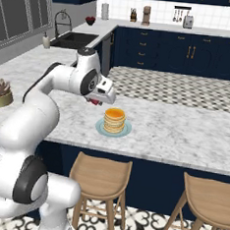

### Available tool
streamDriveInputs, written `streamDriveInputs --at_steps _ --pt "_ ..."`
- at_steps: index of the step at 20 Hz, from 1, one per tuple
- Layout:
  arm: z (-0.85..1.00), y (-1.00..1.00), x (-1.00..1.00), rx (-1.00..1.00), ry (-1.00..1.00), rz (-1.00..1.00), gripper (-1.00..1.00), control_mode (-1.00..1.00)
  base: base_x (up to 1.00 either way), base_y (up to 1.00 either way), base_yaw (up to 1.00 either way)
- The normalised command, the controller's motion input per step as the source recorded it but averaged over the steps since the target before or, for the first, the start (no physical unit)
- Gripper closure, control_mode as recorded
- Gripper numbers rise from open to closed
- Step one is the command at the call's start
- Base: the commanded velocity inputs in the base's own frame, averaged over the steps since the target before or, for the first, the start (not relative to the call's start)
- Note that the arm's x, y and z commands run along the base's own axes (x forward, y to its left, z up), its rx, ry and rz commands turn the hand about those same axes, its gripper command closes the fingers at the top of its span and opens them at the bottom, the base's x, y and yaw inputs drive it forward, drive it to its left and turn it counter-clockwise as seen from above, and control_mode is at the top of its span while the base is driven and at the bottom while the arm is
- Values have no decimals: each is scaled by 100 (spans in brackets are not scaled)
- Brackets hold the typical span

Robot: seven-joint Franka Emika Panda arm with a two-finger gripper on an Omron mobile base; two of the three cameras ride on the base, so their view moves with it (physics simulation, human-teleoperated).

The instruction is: Take the strawberry from the fridge and place it on top of the pancake, located on the dining counter.

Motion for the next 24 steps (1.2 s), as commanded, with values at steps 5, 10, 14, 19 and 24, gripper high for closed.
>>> streamDriveInputs --at_steps 5,10,14,19,24 --pt "-56 -29 100 0 0 0 100 -100 0 0 0" --pt "-27 -14 100 1 0 0 100 -100 0 0 0" --pt "-24 -6 100 0 0 0 100 -100 0 0 0" --pt "-38 0 59 0 10 1 100 -100 0 0 0" --pt "-40 -10 14 0 6 4 100 -100 0 0 0"
